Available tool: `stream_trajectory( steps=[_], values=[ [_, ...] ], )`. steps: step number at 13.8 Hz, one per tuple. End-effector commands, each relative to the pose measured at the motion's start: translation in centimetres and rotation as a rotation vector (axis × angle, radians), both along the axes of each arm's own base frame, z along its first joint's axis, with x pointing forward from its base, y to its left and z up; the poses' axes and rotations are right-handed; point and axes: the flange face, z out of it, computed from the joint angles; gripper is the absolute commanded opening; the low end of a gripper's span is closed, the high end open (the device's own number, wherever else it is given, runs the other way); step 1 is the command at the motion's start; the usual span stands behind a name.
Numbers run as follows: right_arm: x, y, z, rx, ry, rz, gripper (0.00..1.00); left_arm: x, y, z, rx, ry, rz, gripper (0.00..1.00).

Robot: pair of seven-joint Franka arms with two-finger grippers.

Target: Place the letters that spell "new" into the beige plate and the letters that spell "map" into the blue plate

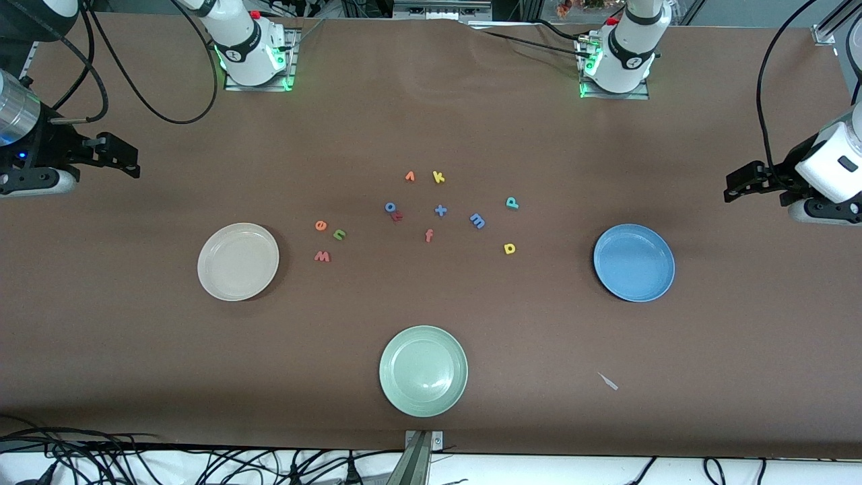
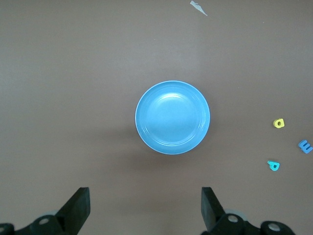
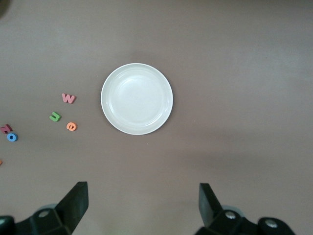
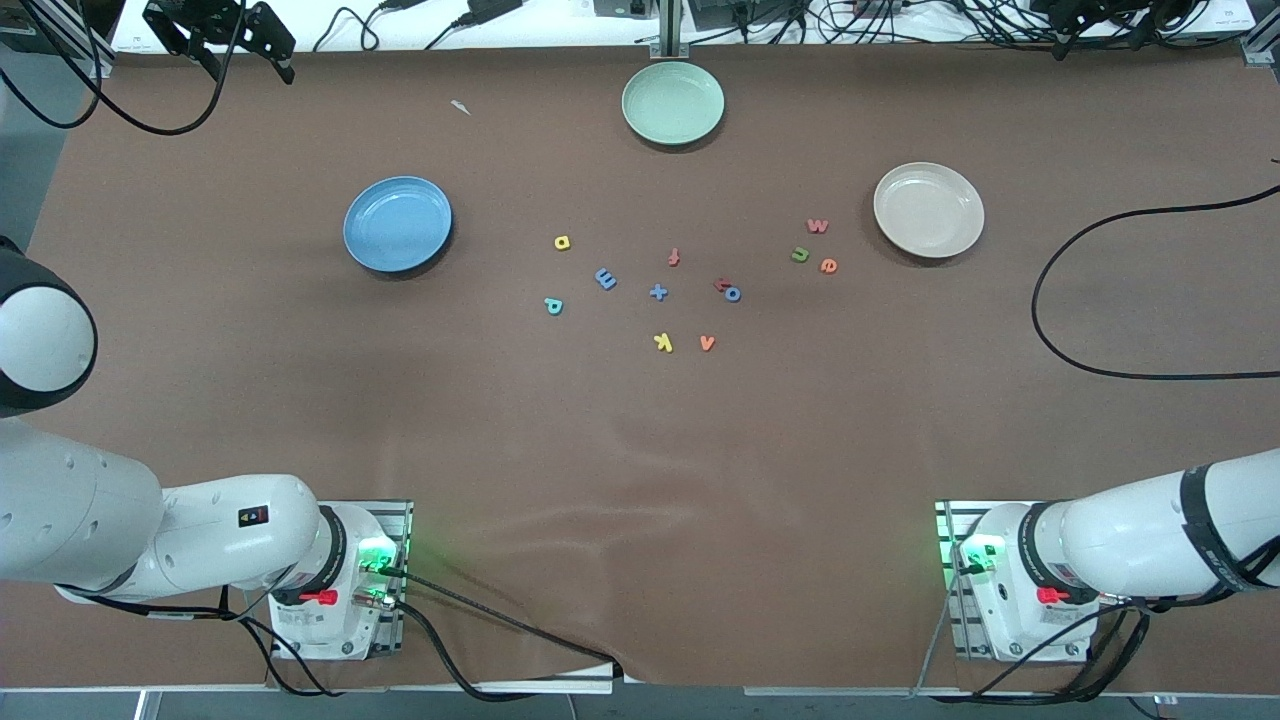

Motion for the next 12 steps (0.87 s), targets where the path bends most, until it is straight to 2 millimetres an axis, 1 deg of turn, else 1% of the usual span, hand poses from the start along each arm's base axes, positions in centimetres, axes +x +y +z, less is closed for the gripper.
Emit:
stream_trajectory(
  steps=[1, 4, 7, 12],
  values=[
    [-0.78, 0.08, 0.65, -0.012, 0.031, 0.006, 1.00, -0.23, -0.09, 0.33, -0.035, -0.004, 0.005, 1.00],
    [-0.39, 0.13, 0.99, -0.012, 0.020, 0.007, 1.00, -0.23, -0.18, 0.33, -0.035, -0.004, 0.004, 1.00],
    [-0.41, 0.36, 0.47, -0.008, 0.031, 0.007, 1.00, -0.21, -0.18, 0.40, -0.035, -0.006, 0.004, 1.00],
    [-0.49, 0.46, 0.36, -0.005, 0.028, 0.005, 1.00, -0.18, -0.26, 0.31, -0.035, -0.004, 0.002, 1.00]
  ],
)
